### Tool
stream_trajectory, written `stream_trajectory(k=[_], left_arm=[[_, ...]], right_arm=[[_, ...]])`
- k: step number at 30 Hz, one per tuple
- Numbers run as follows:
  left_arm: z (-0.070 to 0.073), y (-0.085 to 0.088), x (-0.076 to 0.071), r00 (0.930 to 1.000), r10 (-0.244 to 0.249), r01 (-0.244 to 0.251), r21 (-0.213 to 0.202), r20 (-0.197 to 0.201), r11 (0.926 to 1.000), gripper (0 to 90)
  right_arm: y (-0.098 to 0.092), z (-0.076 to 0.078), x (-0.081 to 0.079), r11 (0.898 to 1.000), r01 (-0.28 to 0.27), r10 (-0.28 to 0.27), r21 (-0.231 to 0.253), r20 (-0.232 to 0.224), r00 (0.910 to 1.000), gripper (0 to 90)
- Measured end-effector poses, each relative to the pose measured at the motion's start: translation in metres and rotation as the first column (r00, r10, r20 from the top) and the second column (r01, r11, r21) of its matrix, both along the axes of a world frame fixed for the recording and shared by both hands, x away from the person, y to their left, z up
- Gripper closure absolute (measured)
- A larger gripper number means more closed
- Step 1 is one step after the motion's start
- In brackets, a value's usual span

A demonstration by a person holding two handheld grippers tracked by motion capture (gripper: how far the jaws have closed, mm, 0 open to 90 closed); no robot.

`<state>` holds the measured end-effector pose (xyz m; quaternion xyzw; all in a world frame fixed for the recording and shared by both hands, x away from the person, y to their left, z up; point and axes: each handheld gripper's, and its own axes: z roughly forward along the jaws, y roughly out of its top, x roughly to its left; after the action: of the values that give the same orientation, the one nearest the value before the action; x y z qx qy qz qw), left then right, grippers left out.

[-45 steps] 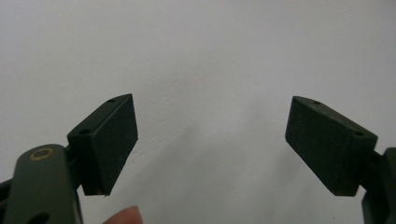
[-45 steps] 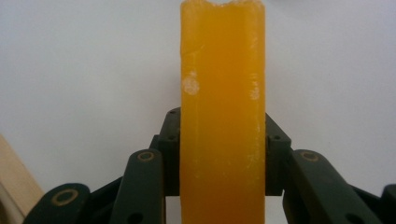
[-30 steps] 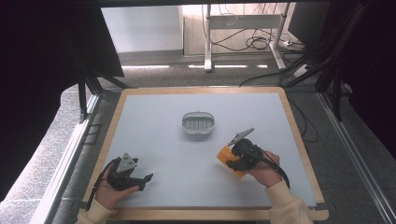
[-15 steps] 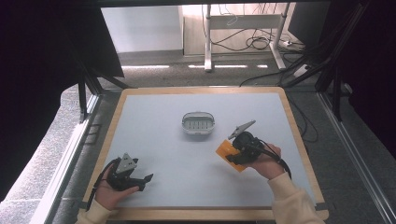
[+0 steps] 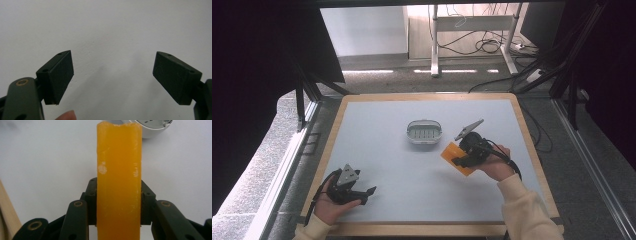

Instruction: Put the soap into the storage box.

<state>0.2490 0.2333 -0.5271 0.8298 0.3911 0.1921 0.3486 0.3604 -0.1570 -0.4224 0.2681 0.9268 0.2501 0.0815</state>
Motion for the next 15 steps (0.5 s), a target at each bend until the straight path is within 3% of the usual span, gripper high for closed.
stream_trajectory(k=[15], left_arm=[[0.000,0.001,0.000,1.0000,0.003,-0.003,-0.005,0.003,1.0000,17.1]], right_arm=[[0.003,0.014,0.015,1.000,-0.016,0.016,-0.004,0.014,0.9998,61.8]])
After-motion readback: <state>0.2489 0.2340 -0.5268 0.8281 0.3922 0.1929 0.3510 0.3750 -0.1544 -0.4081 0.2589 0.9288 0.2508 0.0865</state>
